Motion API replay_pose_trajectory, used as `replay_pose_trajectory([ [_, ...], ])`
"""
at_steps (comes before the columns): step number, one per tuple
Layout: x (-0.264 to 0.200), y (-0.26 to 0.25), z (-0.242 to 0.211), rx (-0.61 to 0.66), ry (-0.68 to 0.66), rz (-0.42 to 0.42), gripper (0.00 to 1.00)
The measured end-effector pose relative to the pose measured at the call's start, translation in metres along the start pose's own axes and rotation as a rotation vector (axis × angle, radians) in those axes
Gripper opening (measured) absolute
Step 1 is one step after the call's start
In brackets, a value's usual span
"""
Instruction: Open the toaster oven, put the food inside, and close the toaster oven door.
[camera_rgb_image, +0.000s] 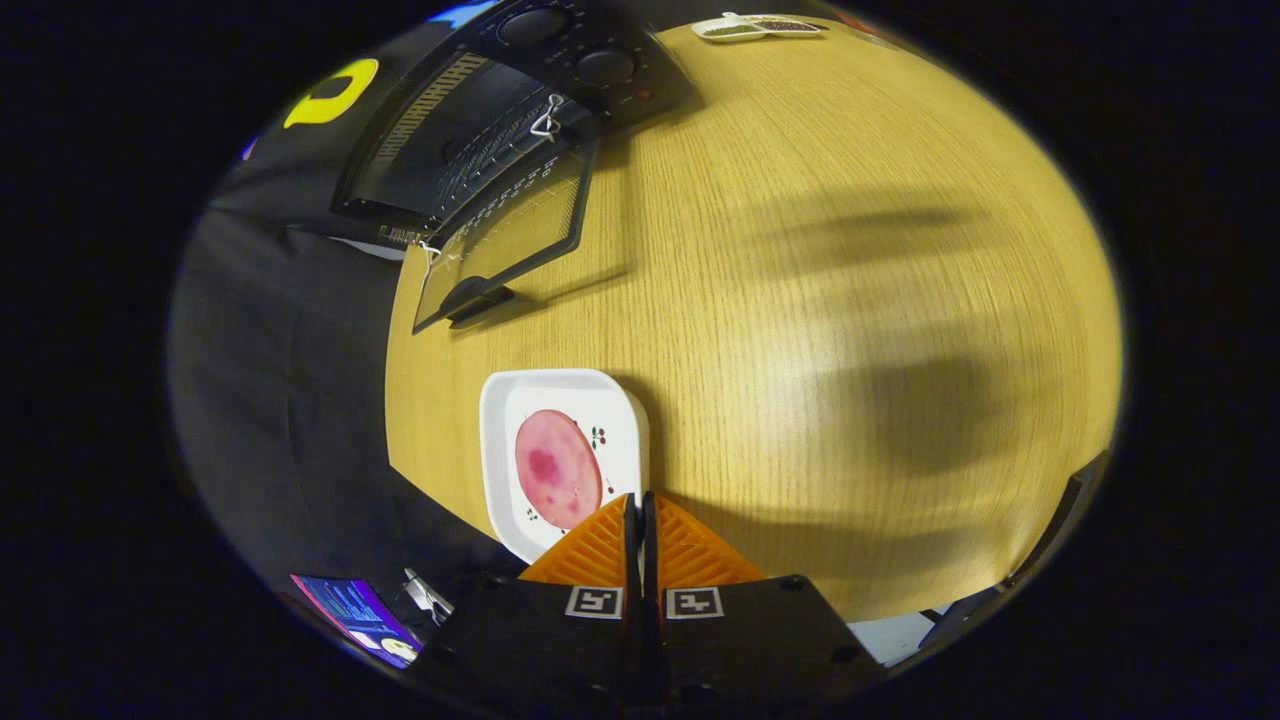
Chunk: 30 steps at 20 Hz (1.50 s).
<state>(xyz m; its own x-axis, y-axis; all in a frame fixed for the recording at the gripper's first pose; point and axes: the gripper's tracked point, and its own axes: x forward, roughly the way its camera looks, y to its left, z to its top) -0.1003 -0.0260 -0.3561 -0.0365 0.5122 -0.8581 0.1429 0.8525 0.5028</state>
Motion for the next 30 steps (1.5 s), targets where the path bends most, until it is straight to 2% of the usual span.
replay_pose_trajectory([
  [8,-0.002,0.052,-0.019,0.076,-0.094,0.071,0.02],
  [15,0.0,0.112,-0.011,0.201,-0.289,0.135,0.02],
  [19,0.005,0.118,0.002,0.365,-0.401,0.084,0.02],
  [25,0.017,0.133,0.033,0.483,-0.491,0.106,0.02],
  [30,0.019,0.143,0.083,0.637,-0.605,0.144,0.02],
])
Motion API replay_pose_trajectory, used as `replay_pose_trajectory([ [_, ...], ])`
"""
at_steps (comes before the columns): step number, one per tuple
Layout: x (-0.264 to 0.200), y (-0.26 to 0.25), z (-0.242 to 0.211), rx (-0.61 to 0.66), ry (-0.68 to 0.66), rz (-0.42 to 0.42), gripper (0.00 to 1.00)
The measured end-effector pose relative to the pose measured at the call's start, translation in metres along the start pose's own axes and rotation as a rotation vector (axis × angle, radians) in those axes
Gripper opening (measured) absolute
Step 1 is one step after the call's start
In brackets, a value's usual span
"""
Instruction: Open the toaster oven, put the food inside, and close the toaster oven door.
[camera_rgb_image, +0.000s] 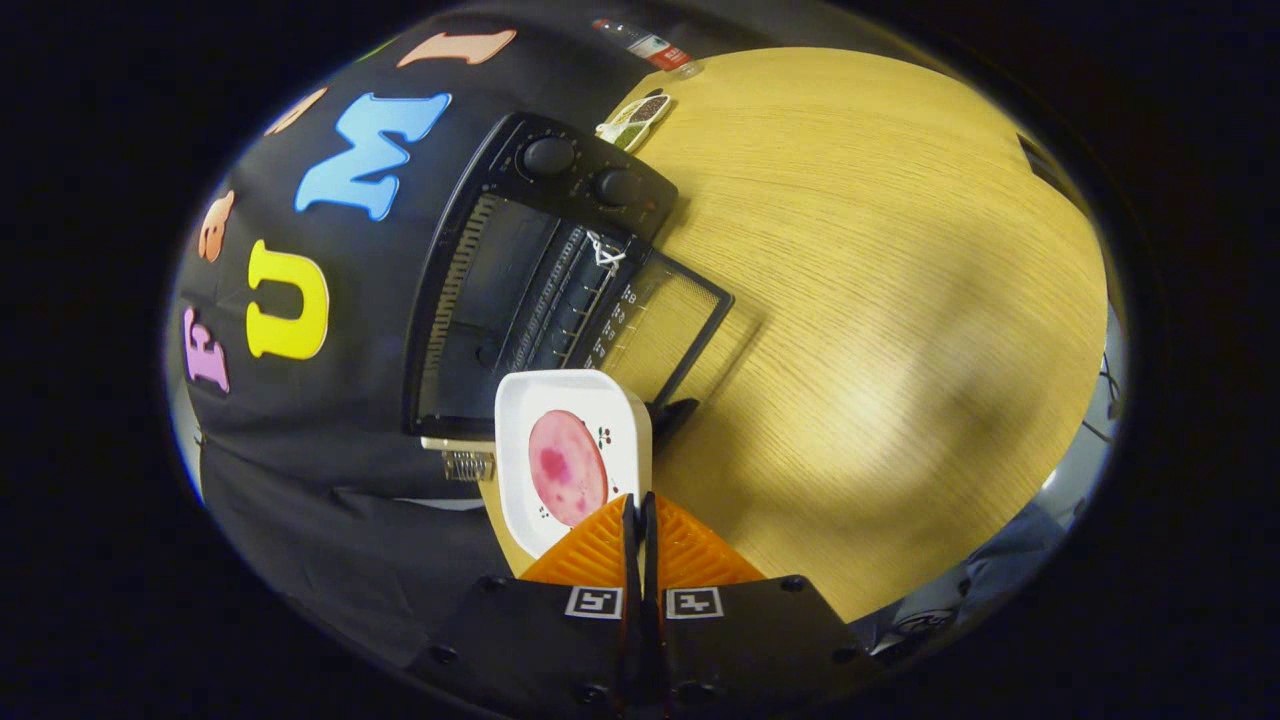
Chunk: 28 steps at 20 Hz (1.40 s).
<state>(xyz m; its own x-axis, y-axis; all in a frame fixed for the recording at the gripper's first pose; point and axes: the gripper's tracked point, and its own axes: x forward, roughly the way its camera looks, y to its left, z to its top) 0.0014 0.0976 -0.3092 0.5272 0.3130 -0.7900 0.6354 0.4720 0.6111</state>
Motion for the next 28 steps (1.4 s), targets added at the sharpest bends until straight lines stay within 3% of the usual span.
replay_pose_trajectory([
  [7,0.049,0.042,0.033,0.2,-0.119,0.029,0.02],
  [17,0.103,0.067,0.057,0.348,-0.243,0.027,0.02],
  [28,0.128,0.087,0.079,0.438,-0.343,0.051,0.05],
])
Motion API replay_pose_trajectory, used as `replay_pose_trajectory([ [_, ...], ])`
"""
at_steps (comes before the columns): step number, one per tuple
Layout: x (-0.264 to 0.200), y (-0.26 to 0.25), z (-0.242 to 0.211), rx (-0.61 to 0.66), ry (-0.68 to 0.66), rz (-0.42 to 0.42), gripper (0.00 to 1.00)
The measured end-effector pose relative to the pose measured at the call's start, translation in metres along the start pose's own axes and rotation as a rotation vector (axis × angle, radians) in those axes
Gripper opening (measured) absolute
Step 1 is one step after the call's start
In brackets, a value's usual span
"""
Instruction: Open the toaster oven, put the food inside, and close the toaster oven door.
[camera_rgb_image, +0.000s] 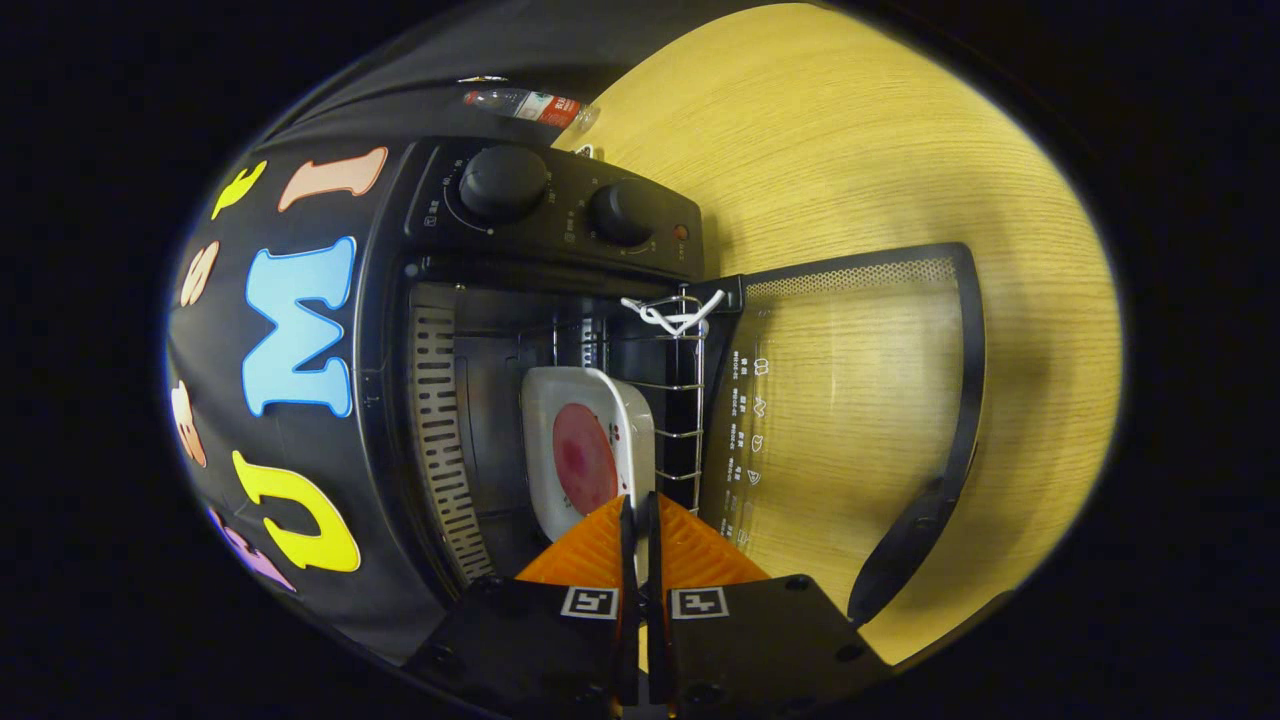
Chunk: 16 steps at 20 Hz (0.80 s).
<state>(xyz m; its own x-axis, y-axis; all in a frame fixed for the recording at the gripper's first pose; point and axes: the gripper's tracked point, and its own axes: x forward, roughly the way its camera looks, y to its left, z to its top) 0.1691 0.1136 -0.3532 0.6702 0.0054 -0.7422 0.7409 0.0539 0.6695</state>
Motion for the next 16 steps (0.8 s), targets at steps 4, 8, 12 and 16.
replay_pose_trajectory([
  [4,-0.002,0.009,-0.008,-0.006,0.04,0.059,0.13],
  [8,-0.022,0.012,-0.017,-0.113,0.099,0.105,0.79],
  [12,-0.051,-0.007,-0.023,-0.307,0.165,0.098,0.96],
  [16,-0.082,-0.027,-0.023,-0.566,0.209,0.111,0.97],
])
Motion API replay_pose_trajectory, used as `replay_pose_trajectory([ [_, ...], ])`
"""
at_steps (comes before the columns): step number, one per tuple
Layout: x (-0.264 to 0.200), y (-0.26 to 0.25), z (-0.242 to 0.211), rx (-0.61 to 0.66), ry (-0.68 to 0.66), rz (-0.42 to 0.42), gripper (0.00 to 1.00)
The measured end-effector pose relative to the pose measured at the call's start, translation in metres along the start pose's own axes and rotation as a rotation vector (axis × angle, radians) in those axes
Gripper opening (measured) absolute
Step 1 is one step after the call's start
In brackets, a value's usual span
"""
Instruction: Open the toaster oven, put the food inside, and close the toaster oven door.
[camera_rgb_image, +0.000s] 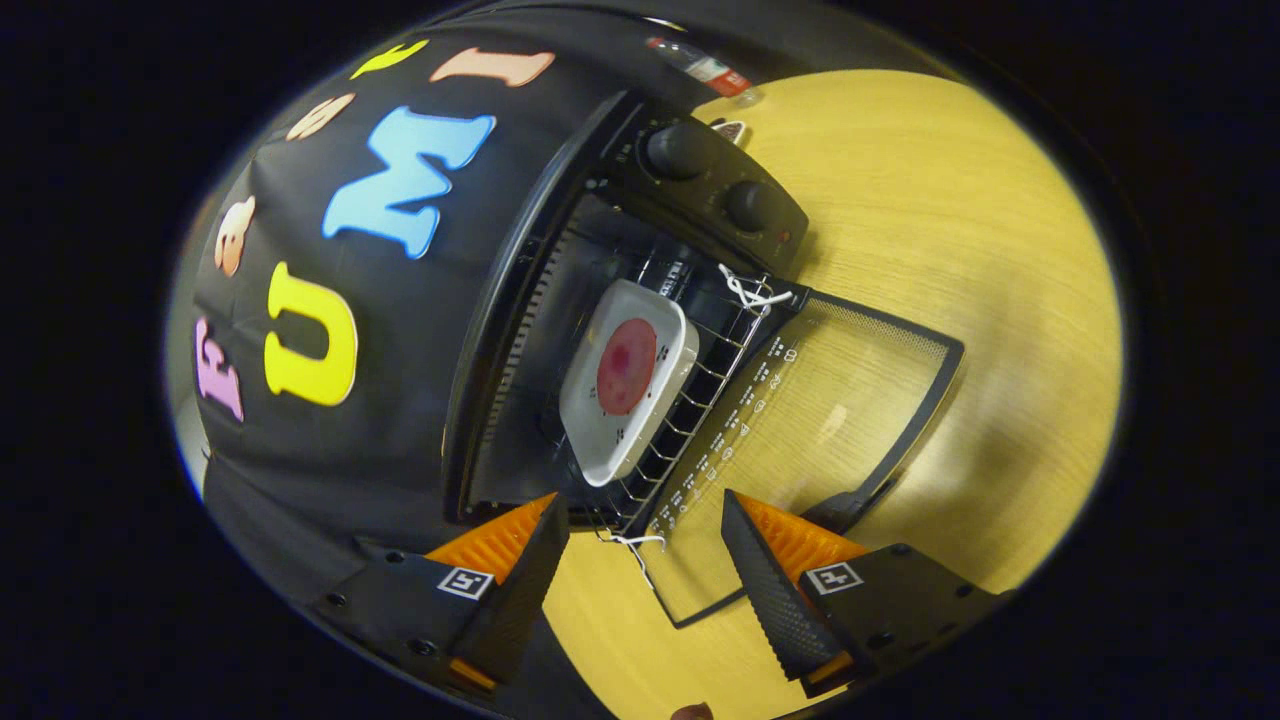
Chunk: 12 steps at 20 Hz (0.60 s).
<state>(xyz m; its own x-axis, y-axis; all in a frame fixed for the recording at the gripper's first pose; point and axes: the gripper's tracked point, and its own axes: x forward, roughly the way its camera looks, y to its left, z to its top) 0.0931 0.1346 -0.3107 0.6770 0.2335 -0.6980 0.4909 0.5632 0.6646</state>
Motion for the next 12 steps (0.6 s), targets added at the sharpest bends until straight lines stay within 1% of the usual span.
replay_pose_trajectory([
  [6,-0.032,-0.034,-0.017,-0.295,0.046,-0.052,0.97],
  [12,-0.041,-0.065,-0.025,-0.625,0.062,-0.136,0.97],
])
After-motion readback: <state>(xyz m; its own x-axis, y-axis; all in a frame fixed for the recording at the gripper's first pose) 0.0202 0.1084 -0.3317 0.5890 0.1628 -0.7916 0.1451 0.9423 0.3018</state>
